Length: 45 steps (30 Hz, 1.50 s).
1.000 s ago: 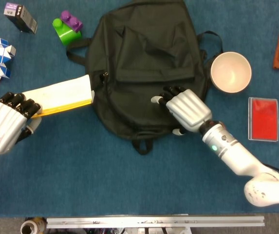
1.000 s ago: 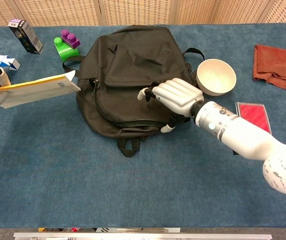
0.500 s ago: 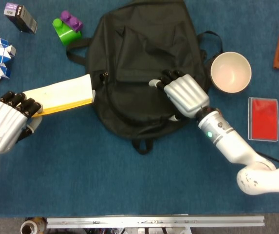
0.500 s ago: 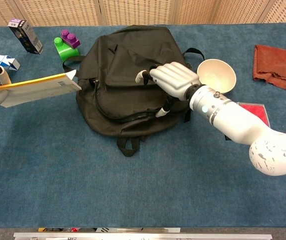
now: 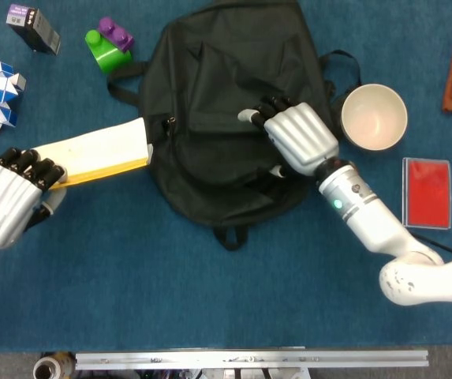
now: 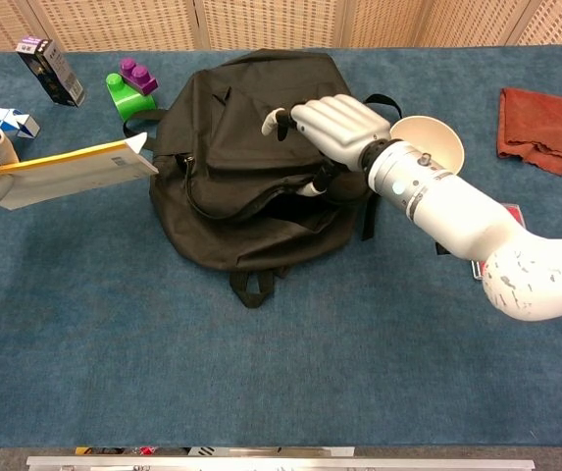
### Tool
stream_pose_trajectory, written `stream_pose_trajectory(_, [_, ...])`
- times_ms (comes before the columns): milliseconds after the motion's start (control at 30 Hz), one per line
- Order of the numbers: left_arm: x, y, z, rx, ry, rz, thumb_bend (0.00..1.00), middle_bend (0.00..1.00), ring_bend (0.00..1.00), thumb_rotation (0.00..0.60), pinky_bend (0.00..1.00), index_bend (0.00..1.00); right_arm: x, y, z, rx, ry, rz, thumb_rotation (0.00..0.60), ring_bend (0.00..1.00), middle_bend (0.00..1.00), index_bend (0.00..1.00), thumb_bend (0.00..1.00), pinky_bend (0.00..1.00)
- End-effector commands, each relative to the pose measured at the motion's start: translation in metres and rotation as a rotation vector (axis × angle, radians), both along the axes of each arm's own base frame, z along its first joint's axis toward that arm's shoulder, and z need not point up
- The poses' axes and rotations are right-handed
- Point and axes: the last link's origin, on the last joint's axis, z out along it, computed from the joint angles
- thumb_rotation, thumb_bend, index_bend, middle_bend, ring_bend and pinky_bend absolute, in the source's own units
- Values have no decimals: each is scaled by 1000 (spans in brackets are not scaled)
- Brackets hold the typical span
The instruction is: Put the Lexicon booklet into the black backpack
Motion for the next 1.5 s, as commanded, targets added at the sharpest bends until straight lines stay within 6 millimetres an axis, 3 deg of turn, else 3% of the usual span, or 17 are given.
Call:
stream_pose_trajectory(33, [-1,0,0,1,2,3,391,645,514,600,567,737,2,0,-9,15,14,7,600,238,361,334,421,370])
stream_pose_trajectory(100, [-1,1,0,0,1,4,391,645,514,600,568,736,2,2,-17,27,42,20,600,283,394,390,554,462])
stream_pose_trajectory(233, [-1,2,2,-2,4,-2,391,645,514,600,568,735,5,4,-25,30,55,30,600,391,487,540,689,618])
stream_pose_trajectory(367, [-1,4,3,-8,13,-16,390,645,514,600,567,734,13,-3,-25,1,32,17,600,512,600,710,752,783])
stream_pose_trajectory(500, [2,4,3,-21,13,-40,391,645,514,600,568,734,24,-10,-22,-55,-5,4,600,599,660,783,789,881])
stream_pose_trajectory(1033, [19,7,-1,-88,9,-150,391,651,514,600,567,730,54,-23,-2,-207,-224,-89,600,647,688,813,835,923])
stream_pose_trajectory(1500, [58,27,-28,-175,-32,-293,390,652,514,600,567,709,85,-31,9,-266,-432,-151,600,651,692,813,838,924])
